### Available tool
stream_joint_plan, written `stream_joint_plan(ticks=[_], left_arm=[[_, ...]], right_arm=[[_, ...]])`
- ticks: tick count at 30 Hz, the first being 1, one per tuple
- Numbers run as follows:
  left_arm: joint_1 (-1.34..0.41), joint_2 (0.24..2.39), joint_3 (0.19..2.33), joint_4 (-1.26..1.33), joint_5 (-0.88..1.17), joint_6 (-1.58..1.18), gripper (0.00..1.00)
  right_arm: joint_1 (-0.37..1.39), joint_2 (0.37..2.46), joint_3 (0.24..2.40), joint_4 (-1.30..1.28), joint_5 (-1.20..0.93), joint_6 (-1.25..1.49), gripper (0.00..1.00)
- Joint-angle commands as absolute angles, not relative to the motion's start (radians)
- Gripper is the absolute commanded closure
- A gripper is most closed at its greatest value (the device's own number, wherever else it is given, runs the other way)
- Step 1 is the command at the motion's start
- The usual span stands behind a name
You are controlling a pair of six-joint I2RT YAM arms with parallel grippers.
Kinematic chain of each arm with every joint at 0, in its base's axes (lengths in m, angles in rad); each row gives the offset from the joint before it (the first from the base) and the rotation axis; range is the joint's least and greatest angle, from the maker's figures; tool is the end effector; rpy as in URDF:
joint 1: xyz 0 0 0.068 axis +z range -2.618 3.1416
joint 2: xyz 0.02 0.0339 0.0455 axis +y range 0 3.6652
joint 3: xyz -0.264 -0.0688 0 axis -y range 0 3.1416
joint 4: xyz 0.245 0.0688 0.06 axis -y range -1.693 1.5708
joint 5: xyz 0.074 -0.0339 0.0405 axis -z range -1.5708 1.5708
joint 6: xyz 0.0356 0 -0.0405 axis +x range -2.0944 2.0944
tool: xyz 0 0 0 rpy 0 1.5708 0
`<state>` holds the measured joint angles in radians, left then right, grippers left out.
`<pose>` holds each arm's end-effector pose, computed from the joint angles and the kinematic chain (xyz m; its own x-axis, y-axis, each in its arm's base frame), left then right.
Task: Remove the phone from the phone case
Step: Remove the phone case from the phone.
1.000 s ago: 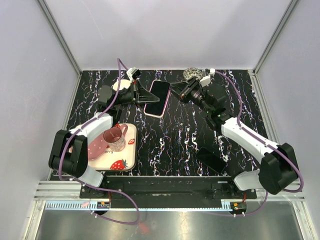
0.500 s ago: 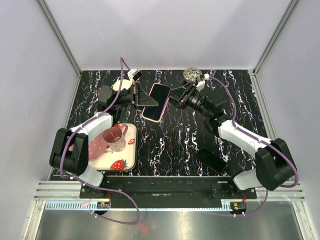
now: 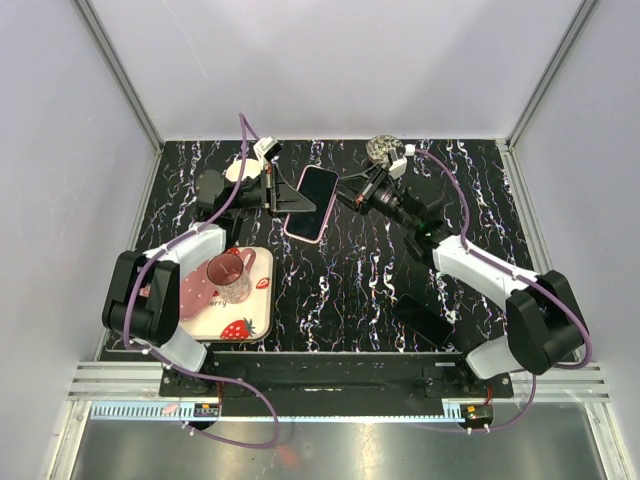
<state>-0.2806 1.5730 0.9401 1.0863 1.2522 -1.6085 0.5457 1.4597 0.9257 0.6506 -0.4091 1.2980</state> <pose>0.3079 -0.1239 0.3183 -0.9223 -0.0599 -0.3818 0.3864 -0.1237 -0.9140 0.2816 0.1876 0.3152 -0.7570 0.5740 -0.3122 -0.3150 0.0979 0.9440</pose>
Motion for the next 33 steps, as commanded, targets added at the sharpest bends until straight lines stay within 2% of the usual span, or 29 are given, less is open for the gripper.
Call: stream_joint_plan(ticks=[1,5,7,8,11,13,18,20,22,25,30,33], left_arm=[[-0.339,1.566,0.988,1.235,1.025,-1.536,1.00],[-0.339,1.572,0.962,1.201,1.014,-1.502,0.98],[-0.337,1.565,0.953,1.110,1.015,-1.435,0.88],[-0.339,1.554,0.951,1.068,1.014,-1.405,0.78],[-0.341,1.522,0.948,0.884,1.003,-1.269,0.70],[-0.341,1.509,0.954,0.773,0.996,-1.191,0.61],[-0.341,1.494,0.960,0.634,0.977,-1.112,0.43],[-0.344,1.497,0.973,0.612,0.986,-1.101,0.39],[-0.348,1.496,0.985,0.569,0.985,-1.080,0.30],[-0.348,1.486,1.015,0.444,0.965,-1.005,0.24],[-0.350,1.482,1.121,0.011,0.852,-0.801,0.23],[-0.350,1.465,1.166,-0.131,0.763,-0.755,0.23]], right_arm=[[0.696,1.456,0.862,0.411,-0.617,1.215,1.00],[0.670,1.384,0.867,0.211,-0.456,1.167,1.00],[0.660,1.326,0.879,0.129,-0.346,1.132,1.00],[0.644,1.309,0.885,0.059,-0.315,1.118,1.00],[0.632,1.247,0.928,-0.097,-0.207,1.037,1.00],[0.626,1.243,0.986,-0.173,-0.158,0.994,1.00],[0.618,1.233,1.054,-0.328,-0.089,0.891,1.00],[0.606,1.224,1.066,-0.356,-0.074,0.874,1.00],[0.597,1.226,1.094,-0.400,-0.060,0.858,1.00],[0.592,1.256,1.172,-0.497,-0.034,0.795,1.00],[0.592,1.437,1.391,-0.733,0.044,0.626,1.00],[0.595,1.561,1.559,-0.891,0.130,0.548,1.00]])
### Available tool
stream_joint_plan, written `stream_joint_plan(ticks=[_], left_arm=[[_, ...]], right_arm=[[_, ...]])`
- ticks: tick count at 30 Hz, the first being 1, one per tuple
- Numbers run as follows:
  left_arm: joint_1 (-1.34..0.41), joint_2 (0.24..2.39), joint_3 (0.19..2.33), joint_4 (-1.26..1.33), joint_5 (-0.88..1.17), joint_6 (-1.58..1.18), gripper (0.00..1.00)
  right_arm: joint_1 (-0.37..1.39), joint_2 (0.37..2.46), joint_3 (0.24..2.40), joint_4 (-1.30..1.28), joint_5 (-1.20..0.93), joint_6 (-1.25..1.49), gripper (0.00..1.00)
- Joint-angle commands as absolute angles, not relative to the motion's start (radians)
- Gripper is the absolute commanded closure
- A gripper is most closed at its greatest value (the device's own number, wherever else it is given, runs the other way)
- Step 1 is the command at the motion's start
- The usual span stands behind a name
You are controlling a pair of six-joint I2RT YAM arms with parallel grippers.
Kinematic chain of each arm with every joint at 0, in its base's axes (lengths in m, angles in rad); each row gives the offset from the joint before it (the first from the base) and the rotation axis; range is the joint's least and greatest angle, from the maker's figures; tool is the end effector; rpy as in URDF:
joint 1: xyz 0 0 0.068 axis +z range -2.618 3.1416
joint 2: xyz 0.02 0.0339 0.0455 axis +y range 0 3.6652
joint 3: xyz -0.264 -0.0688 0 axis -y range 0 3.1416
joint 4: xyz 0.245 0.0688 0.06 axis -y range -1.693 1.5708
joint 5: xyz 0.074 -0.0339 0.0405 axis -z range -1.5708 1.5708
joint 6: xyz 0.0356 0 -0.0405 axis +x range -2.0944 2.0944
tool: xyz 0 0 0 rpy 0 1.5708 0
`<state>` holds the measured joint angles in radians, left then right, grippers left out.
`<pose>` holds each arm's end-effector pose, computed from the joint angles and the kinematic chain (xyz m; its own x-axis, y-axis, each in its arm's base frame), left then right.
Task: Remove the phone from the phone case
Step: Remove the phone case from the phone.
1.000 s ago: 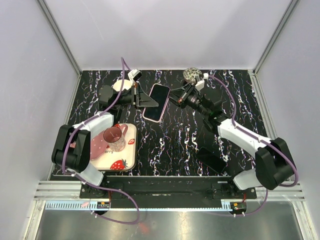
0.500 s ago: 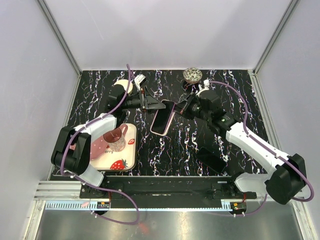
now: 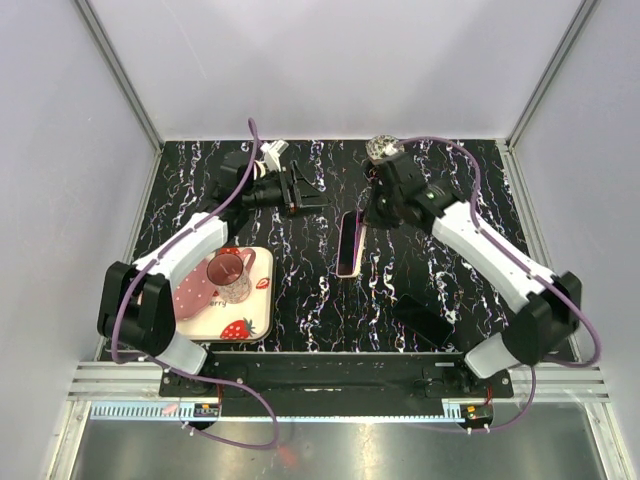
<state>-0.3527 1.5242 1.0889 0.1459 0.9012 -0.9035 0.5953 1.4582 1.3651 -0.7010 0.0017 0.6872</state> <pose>0.3162 -0.1461 0.3009 -0.8881 -0.1926 -0.4174 0.3587 0.2773 -0.8913 0.2622 0.1775 0.3346 -0.8116 0.2165 -0.5426 -0.0581 0.8943 0.4437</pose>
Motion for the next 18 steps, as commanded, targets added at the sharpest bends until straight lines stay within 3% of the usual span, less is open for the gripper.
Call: stream_joint_plan(ticks=[1,8,15,18], left_arm=[[-0.348,1.451,1.166,-0.149,0.730,-0.750,0.23],[-0.348,1.408,1.128,-0.215,0.655,-0.742,0.23],[-0.347,1.434,1.089,-0.143,0.741,-0.819,0.27],[-0.347,1.439,1.092,-0.147,0.735,-0.816,0.27]], right_arm=[[0.595,1.590,1.583,-0.946,0.155,0.534,1.00],[0.603,1.782,1.635,-1.035,0.319,0.489,1.00],[0.603,1.802,1.452,-0.882,0.272,0.540,1.00],[0.604,1.812,1.387,-0.838,0.250,0.560,0.94]])
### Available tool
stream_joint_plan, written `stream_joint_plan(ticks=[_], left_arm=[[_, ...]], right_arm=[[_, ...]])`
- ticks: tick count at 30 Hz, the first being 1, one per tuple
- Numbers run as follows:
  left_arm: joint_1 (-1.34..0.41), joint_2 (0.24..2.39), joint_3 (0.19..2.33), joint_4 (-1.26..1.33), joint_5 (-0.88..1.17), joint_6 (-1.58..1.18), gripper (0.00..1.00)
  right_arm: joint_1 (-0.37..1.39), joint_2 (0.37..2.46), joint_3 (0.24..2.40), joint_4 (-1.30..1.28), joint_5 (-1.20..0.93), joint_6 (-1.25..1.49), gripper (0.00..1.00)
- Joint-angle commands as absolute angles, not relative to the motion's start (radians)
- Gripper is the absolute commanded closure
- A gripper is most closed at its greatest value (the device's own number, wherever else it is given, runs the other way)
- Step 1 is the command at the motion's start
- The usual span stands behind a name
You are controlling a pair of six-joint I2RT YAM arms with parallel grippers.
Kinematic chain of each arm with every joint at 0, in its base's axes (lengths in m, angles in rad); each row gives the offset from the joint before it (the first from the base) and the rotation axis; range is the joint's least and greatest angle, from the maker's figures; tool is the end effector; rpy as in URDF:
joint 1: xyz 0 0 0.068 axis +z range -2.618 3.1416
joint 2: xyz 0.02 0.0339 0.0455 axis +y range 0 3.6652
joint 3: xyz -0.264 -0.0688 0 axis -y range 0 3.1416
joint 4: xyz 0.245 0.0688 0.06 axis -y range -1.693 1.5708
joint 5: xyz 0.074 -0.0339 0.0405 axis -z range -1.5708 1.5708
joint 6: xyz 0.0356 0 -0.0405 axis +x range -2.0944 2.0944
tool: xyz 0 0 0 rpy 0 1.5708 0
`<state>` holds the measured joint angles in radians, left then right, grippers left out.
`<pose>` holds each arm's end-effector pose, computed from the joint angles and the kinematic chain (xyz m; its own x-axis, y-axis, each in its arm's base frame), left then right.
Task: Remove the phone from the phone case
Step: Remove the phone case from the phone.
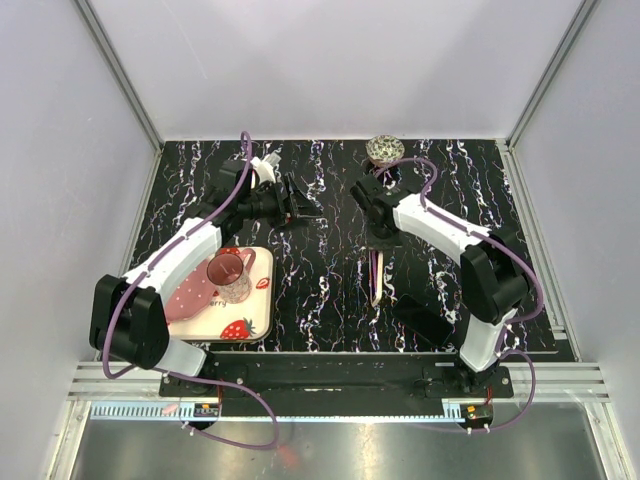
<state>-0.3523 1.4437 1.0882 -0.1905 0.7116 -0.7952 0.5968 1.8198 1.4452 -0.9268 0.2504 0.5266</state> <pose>0.2955 -0.1334 0.2939 -0.9018 -0.2446 -0.3562 0.2017 0.4908 -0.8476 0.3060 0.1972 0.2310 -0.9355 -0.0470 -0.3501 -0.0228 0.9971 -0.0727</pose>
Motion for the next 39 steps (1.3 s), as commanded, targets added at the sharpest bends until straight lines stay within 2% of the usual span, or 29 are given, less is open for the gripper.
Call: stream_joint_plan(ticks=[1,10,21,39], left_arm=[[-0.347,1.442,1.091,-0.147,0.735,-0.818,0.27],[-0.348,1.456,1.063,-0.143,0.727,-0.822,0.28],[-0.353,1.466,1.060,-0.143,0.726,-0.828,0.29],[-0.380,1.491,1.066,-0.143,0.723,-0.831,0.29]], right_arm=[[0.604,1.818,1.375,-0.830,0.242,0.569,0.93],[0.617,1.855,1.266,-0.755,0.186,0.606,0.78],[0.618,1.875,1.146,-0.712,0.137,0.620,0.78],[0.620,1.974,1.075,-0.609,0.060,0.632,0.76]])
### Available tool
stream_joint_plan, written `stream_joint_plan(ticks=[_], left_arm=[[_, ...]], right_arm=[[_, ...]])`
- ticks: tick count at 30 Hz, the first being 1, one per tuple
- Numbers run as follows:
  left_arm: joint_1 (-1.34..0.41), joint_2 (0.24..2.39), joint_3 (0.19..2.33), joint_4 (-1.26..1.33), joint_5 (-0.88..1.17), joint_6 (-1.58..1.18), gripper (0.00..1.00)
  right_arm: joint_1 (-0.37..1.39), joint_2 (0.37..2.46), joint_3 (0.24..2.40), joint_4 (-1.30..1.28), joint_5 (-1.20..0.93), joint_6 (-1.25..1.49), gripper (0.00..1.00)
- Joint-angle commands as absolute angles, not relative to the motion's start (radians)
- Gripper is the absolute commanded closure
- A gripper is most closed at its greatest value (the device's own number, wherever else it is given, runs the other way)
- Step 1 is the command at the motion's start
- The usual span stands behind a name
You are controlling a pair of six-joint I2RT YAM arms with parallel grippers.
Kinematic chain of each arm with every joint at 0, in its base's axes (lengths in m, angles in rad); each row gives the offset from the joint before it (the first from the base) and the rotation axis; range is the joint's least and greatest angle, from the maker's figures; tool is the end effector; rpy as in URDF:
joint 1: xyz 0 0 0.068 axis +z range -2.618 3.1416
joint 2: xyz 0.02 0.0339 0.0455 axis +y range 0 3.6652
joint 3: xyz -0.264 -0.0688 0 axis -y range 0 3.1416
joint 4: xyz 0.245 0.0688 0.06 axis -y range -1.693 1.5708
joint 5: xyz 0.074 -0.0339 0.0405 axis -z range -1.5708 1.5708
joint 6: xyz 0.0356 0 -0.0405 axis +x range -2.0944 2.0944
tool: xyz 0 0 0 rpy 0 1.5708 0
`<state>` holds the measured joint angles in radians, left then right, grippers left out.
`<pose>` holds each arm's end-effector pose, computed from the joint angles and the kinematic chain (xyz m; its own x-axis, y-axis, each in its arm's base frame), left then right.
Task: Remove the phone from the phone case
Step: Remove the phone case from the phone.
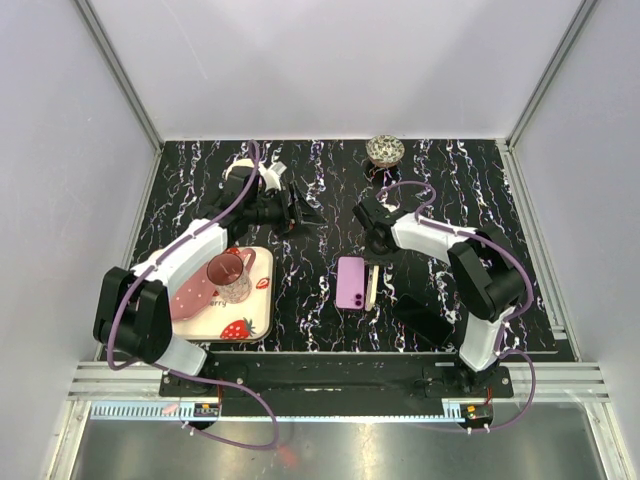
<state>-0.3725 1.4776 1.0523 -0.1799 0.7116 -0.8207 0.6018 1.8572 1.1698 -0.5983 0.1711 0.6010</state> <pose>0.2955 -0.1404 0.2725 -0.9289 -0.2319 -0.2888 0.1412 0.4991 -0.8550 0.2942 0.1947 0.1530 -0.9456 0.0266 -0.3244 0.0198 0.9995 0.0243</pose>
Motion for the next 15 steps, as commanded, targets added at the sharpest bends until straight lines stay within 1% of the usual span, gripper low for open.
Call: stream_joint_plan(ticks=[1,4,7,11,14,15], left_arm=[[-0.383,1.493,1.068,-0.143,0.724,-0.833,0.29],[-0.394,1.500,1.066,-0.138,0.723,-0.833,0.29],[-0.408,1.508,1.060,-0.137,0.719,-0.834,0.29],[-0.425,1.511,1.046,-0.135,0.710,-0.827,0.29],[-0.431,1.508,1.031,-0.135,0.706,-0.825,0.30],[-0.431,1.506,1.028,-0.137,0.706,-0.824,0.30]], right_arm=[[0.620,1.970,1.074,-0.607,0.061,0.632,0.77],[0.620,1.951,1.071,-0.598,0.057,0.638,0.78],[0.620,1.931,1.075,-0.595,0.057,0.641,0.83],[0.606,1.901,1.092,-0.595,0.058,0.637,0.99],[0.568,1.856,1.106,-0.585,0.031,0.617,1.00],[0.524,1.842,1.111,-0.574,0.017,0.609,1.00]])
